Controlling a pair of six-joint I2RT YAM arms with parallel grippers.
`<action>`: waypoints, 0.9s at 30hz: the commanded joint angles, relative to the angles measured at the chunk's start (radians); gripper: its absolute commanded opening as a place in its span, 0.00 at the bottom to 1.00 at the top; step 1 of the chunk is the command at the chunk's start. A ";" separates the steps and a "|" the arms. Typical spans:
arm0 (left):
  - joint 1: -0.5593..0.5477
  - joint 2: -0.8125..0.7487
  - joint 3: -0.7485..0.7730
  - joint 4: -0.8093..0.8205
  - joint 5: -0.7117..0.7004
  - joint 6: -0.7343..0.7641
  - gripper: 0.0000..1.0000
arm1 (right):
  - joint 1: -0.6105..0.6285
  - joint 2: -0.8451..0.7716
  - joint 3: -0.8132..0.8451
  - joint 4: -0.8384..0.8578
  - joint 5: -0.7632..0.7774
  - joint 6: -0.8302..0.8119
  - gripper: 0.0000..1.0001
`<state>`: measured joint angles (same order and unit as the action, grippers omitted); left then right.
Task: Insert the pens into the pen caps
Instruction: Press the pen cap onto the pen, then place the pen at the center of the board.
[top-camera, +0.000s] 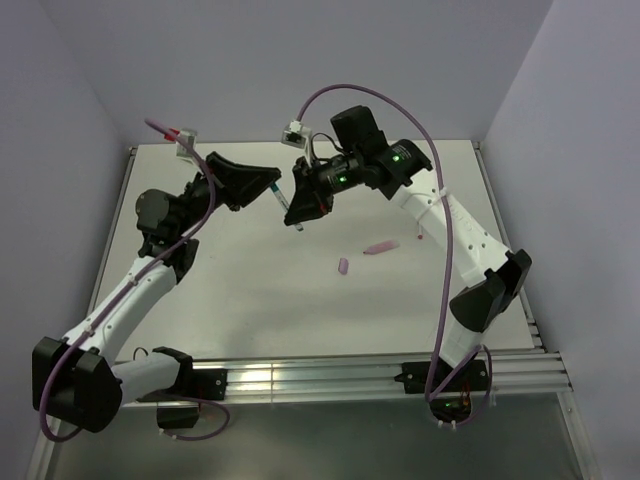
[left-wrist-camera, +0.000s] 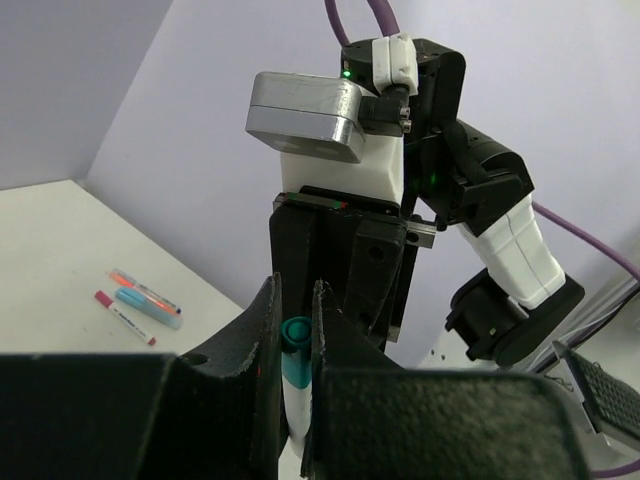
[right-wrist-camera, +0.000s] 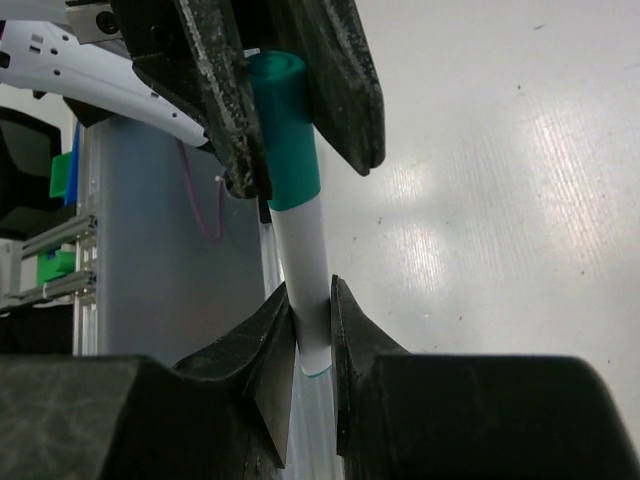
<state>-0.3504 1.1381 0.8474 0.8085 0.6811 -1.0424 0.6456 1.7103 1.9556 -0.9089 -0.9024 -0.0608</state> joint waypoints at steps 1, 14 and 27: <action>-0.090 0.025 -0.013 -0.246 0.466 0.041 0.08 | -0.046 -0.070 0.010 0.536 0.109 0.049 0.00; 0.175 0.052 0.137 -0.120 0.399 -0.073 1.00 | -0.101 -0.202 -0.311 0.533 0.112 0.072 0.00; 0.280 0.011 0.266 -0.762 0.256 0.534 1.00 | -0.366 -0.318 -0.551 0.368 0.290 0.040 0.00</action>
<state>-0.0734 1.1862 1.0378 0.3065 0.9985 -0.7856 0.3462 1.4265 1.3869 -0.4622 -0.7319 0.0288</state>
